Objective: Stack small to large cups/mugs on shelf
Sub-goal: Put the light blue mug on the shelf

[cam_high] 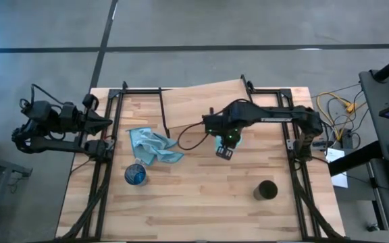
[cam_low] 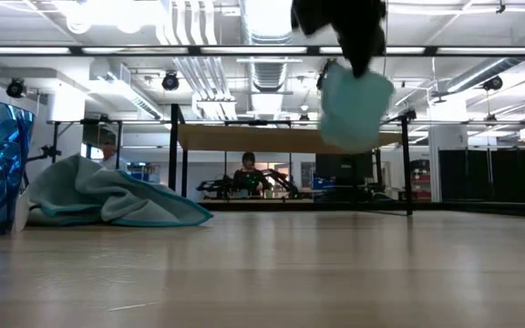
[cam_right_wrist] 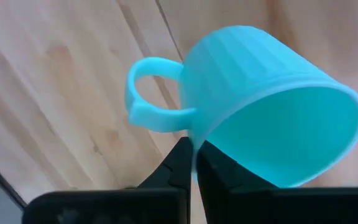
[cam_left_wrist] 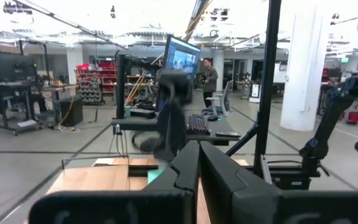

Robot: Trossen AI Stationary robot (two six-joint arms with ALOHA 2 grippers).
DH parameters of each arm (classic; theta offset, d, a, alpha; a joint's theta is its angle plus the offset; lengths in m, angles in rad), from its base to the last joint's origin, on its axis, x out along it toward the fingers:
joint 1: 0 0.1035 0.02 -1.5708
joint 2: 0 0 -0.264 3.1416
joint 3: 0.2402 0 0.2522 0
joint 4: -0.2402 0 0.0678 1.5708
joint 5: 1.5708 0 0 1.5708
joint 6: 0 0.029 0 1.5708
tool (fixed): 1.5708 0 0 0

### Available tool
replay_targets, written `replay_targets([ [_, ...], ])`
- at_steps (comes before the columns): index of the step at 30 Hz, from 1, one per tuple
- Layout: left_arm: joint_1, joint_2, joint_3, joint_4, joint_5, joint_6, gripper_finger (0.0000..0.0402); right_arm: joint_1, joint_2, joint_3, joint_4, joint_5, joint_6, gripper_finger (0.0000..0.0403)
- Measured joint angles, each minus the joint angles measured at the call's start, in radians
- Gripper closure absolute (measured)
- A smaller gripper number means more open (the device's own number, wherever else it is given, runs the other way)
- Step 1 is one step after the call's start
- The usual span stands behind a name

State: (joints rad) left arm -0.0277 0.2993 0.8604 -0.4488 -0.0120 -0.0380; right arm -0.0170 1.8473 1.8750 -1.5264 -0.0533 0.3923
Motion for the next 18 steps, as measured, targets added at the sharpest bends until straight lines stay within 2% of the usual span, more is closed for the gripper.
replay_targets([
  [5,0.0,0.0,0.0,0.021,0.0,-0.01,0.0402,0.01,0.0,0.208,-0.045,0.192,-0.05,0.0394],
  [8,0.0,0.001,0.0,0.052,0.0,-0.009,0.0402,-0.013,-0.001,0.284,-0.044,0.301,-0.105,0.0394],
  [12,0.0,0.007,0.0,0.081,0.0,-0.01,0.0402,-0.087,-0.001,0.332,-0.044,0.311,-0.144,0.0394],
  [18,0.0,0.024,0.0,0.083,0.0,-0.011,0.0402,-0.211,0.001,0.309,-0.045,0.303,-0.23,0.0394],
])
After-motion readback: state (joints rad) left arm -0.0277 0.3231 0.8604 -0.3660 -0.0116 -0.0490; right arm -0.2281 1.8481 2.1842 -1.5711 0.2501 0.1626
